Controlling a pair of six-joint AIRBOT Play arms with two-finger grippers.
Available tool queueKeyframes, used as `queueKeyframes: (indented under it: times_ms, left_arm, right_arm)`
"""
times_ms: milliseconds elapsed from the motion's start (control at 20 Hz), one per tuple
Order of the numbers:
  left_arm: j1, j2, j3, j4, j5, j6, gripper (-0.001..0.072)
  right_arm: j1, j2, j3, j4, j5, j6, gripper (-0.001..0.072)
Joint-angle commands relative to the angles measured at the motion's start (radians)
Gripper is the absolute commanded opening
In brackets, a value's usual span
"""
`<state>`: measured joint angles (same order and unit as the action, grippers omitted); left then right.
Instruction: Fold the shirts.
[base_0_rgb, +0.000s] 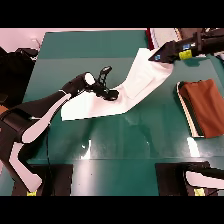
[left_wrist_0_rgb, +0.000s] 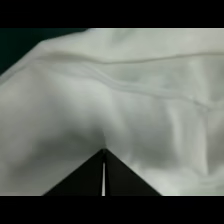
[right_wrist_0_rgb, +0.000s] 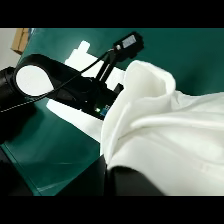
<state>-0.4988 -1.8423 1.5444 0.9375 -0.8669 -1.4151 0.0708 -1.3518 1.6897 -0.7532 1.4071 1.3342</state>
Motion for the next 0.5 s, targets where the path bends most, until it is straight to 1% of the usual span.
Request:
queueKeyframes:
  times_ms: [0, 150, 250, 350, 450]
  left_arm:
    - [0.031, 0.013, 0.035, 0.013, -0.078, 0.001, 0.0024]
    - [0.131, 0.12, 0.053, 0.078, -0.104, -0.003, 0.0024]
    - [0.231, 0.218, 0.078, 0.153, -0.155, -0.002, 0.0024]
    - [0.341, 0.323, 0.109, 0.214, -0.202, 0.001, 0.0025]
    - [0.443, 0.426, 0.131, 0.24, -0.216, 0.002, 0.0025]
  right_arm:
    - [0.082, -0.01, 0.011, 0.002, -0.05, 0.017, 0.0013]
    - [0.168, -0.033, 0.011, 0.003, -0.126, 0.017, 0.0013]
    - [0.246, -0.069, 0.011, 0.004, -0.191, 0.017, 0.0013]
    - [0.353, -0.125, 0.012, 0.004, -0.294, 0.016, 0.0013]
    - [0.477, -0.216, 0.055, 0.003, -0.424, -0.001, 0.0013]
